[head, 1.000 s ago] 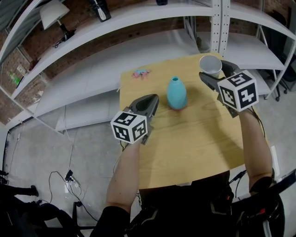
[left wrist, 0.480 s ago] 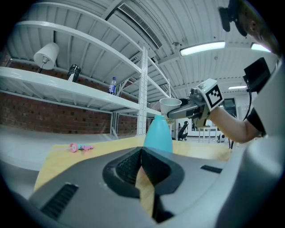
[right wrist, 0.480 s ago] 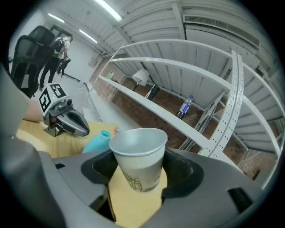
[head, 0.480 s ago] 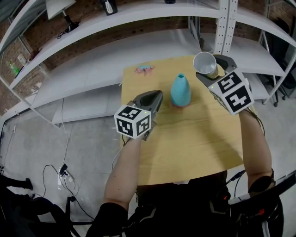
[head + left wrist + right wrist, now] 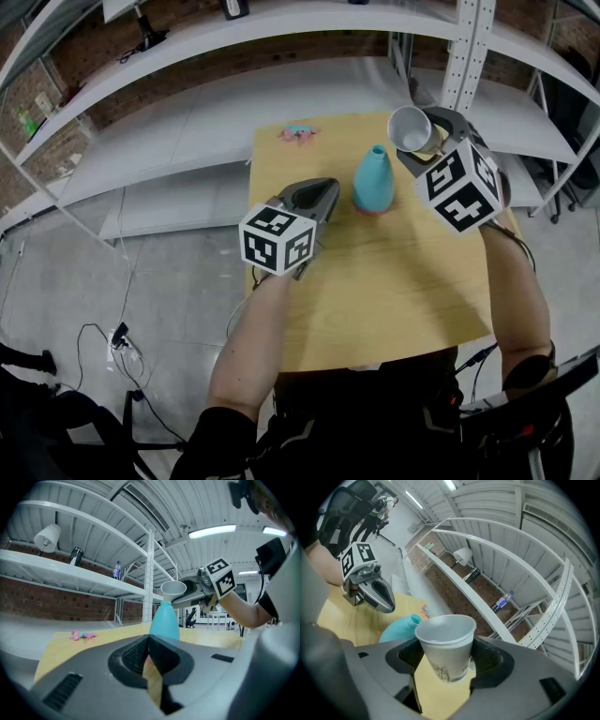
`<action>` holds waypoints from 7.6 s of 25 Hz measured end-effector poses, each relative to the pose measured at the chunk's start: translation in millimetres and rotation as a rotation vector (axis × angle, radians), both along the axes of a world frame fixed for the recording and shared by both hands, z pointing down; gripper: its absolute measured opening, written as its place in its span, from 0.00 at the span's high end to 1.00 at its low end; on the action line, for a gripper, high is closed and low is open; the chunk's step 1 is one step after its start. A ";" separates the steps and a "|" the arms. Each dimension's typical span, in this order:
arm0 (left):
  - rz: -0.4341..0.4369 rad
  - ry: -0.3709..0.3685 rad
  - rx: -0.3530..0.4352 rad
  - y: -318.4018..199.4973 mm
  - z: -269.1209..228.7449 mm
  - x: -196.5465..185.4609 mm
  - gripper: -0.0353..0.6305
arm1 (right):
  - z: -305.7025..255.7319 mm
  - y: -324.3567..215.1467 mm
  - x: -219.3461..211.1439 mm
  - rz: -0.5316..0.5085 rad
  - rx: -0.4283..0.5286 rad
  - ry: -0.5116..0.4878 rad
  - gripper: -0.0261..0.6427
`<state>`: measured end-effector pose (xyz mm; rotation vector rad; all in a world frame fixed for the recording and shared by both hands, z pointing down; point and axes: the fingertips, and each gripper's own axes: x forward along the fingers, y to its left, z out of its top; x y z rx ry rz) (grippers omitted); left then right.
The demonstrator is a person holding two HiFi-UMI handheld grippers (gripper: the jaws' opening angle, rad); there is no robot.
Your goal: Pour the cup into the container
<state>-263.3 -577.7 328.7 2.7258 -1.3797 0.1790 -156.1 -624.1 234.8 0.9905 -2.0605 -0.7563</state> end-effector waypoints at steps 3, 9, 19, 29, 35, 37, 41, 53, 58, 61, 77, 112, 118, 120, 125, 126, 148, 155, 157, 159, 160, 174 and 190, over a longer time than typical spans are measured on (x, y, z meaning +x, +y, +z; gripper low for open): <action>0.002 0.001 -0.001 0.5 0.5 0.6 0.94 | 2.9 -1.6 -2.4 0.004 0.017 0.042 0.49; 0.005 0.000 0.000 -0.1 1.4 1.7 0.94 | 4.7 -6.6 -4.9 0.014 0.065 0.124 0.49; 0.008 0.000 -0.001 0.6 0.8 1.4 0.94 | 4.9 -6.4 -11.2 0.010 0.101 0.195 0.49; 0.015 0.001 0.000 0.8 1.1 1.6 0.94 | 5.4 -6.9 -17.2 -0.001 0.127 0.239 0.49; 0.016 0.001 0.000 1.8 1.3 1.8 0.94 | 8.0 -5.5 -18.4 -0.009 0.135 0.267 0.49; 0.017 0.001 0.001 1.8 1.3 2.1 0.94 | 8.2 -5.3 -18.8 -0.011 0.137 0.272 0.49; 0.016 0.000 0.001 1.9 1.5 2.1 0.94 | 7.4 -5.0 -20.2 -0.011 0.150 0.288 0.49; 0.019 0.001 0.001 2.9 1.7 1.6 0.94 | 6.6 -5.1 -19.8 -0.007 0.168 0.320 0.49; 0.017 0.001 0.001 3.2 2.1 1.6 0.94 | 6.6 -4.8 -20.6 -0.011 0.174 0.328 0.49; 0.018 0.000 0.001 2.7 1.5 1.5 0.94 | 6.5 -4.9 -21.9 -0.013 0.181 0.337 0.49; 0.019 0.001 -0.001 3.1 0.8 1.2 0.94 | 2.3 -4.2 -23.2 -0.012 0.198 0.356 0.49; 0.019 0.001 -0.001 3.9 -0.1 0.1 0.94 | 7.1 -3.6 -24.0 -0.023 0.174 0.324 0.49; 0.019 0.002 -0.003 4.0 -0.1 -1.3 0.94 | 15.5 -10.2 -13.2 -0.020 0.003 0.081 0.49; 0.018 0.002 -0.003 3.6 -0.6 -1.1 0.94 | 17.9 -14.0 -5.8 -0.021 -0.077 -0.041 0.49; 0.009 0.000 -0.004 2.2 -0.1 -1.7 0.94 | 29.4 -28.8 21.6 -0.007 -0.242 -0.298 0.49; 0.007 -0.001 -0.004 1.9 0.0 -2.0 0.94 | 32.1 -31.4 26.9 -0.003 -0.274 -0.345 0.49; -0.010 -0.001 -0.005 0.6 0.0 -5.2 0.94 | 91.6 -63.7 96.3 0.147 -0.465 -0.653 0.49; -0.016 -0.001 -0.006 0.9 1.1 -5.1 0.94 | 108.8 -63.5 98.7 0.151 -0.492 -0.663 0.48; -0.018 -0.001 -0.007 1.0 1.0 -5.8 0.94 | 110.0 -63.0 97.9 0.145 -0.491 -0.675 0.48; -0.021 -0.001 -0.007 0.7 -0.1 -6.5 0.94 | 108.2 -62.9 98.1 0.144 -0.489 -0.691 0.48; -0.023 -0.001 -0.007 0.4 -0.8 -6.7 0.94 | 107.3 -62.9 98.1 0.141 -0.491 -0.700 0.48; -0.035 0.000 -0.010 0.2 0.3 -7.8 0.94 | 106.9 -49.5 113.8 0.142 -0.482 -0.716 0.48; 0.003 -0.026 -0.040 22.4 -0.5 11.0 0.94 | 67.0 13.8 138.1 0.102 -0.384 -0.805 0.78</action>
